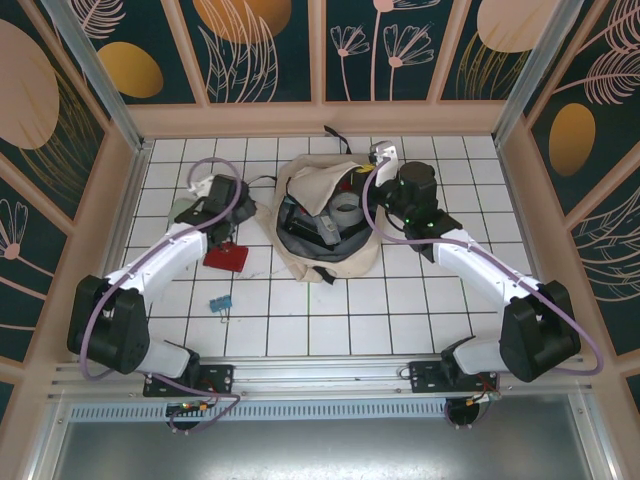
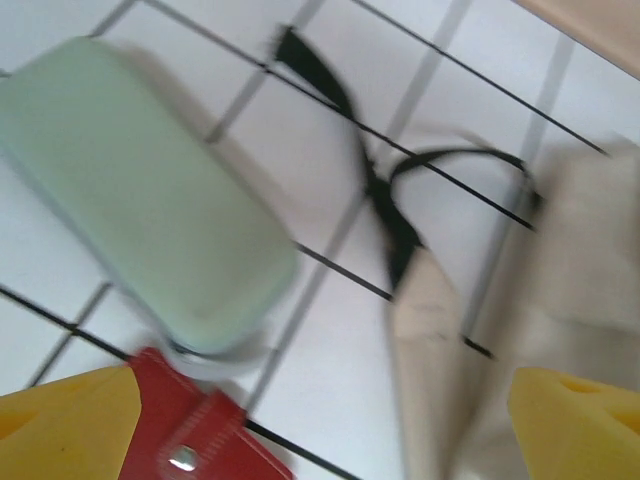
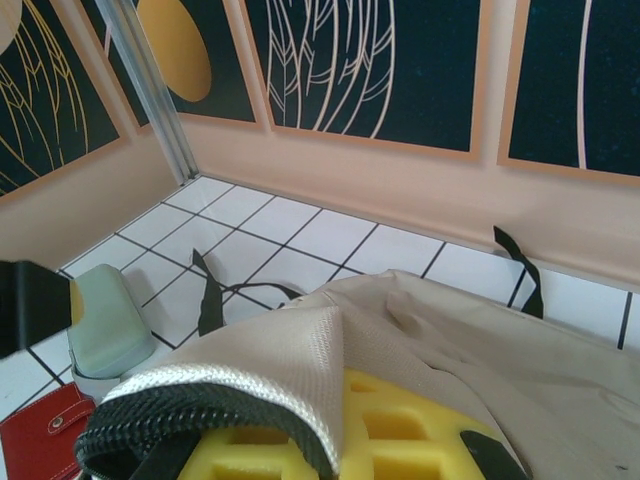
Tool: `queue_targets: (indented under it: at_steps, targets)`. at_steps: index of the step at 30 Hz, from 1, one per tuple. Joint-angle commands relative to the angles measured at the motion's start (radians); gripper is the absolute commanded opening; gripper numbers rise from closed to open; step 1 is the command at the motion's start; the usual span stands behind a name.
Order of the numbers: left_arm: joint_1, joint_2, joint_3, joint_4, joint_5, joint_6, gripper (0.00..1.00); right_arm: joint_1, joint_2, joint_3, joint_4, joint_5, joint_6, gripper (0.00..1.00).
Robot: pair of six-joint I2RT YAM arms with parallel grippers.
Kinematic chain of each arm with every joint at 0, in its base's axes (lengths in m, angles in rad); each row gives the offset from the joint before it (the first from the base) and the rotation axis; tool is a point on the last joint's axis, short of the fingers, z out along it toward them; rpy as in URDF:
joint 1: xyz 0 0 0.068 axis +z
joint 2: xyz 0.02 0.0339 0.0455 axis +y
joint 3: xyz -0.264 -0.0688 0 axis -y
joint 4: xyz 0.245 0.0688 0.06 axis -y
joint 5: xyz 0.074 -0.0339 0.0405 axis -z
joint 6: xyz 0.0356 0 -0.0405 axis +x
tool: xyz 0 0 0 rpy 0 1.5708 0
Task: Pack the student bag
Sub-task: Pick up the glasses case from the middle-left of the table.
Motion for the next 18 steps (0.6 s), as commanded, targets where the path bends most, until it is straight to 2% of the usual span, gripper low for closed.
queue_targets:
  at_steps: [1, 2, 8, 18]
  targets:
    - [0.08, 0.04, -0.012, 0.05, 0.013, -0.102, 0.96, 0.015, -0.05, 0.005, 0.098, -0.035, 0.016, 0.0]
    - [0.103, 0.064, -0.012, 0.051, 0.004, -0.113, 0.99, 0.016, -0.053, 0.005, 0.098, -0.034, 0.014, 0.0]
    - [0.193, 0.21, 0.058, 0.078, 0.039, -0.124, 0.99, 0.015, -0.064, 0.002, 0.102, -0.032, 0.014, 0.0]
    - [0.206, 0.415, 0.209, 0.039, 0.03, -0.182, 0.99, 0.015, -0.069, -0.003, 0.105, -0.035, 0.017, 0.0]
